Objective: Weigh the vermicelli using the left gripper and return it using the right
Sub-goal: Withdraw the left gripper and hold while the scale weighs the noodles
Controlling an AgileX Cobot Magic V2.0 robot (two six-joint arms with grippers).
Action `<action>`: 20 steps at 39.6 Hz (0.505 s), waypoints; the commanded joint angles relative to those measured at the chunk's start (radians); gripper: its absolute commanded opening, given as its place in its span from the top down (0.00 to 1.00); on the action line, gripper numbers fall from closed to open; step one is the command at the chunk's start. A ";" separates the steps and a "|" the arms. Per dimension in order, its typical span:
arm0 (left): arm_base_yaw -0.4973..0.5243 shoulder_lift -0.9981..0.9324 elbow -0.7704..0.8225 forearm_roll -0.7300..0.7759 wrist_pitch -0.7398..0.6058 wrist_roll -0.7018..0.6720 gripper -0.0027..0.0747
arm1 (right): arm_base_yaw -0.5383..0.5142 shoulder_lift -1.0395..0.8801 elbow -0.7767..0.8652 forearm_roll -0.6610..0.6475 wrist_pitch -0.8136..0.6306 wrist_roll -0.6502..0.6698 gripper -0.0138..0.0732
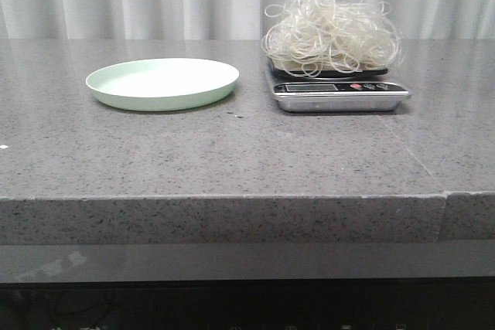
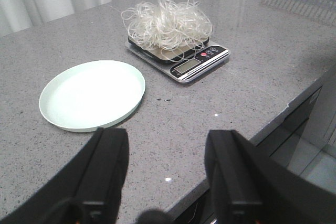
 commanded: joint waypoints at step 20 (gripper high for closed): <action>-0.007 0.006 -0.025 -0.008 -0.065 -0.009 0.41 | 0.159 0.536 -0.474 0.005 -0.049 -0.029 0.20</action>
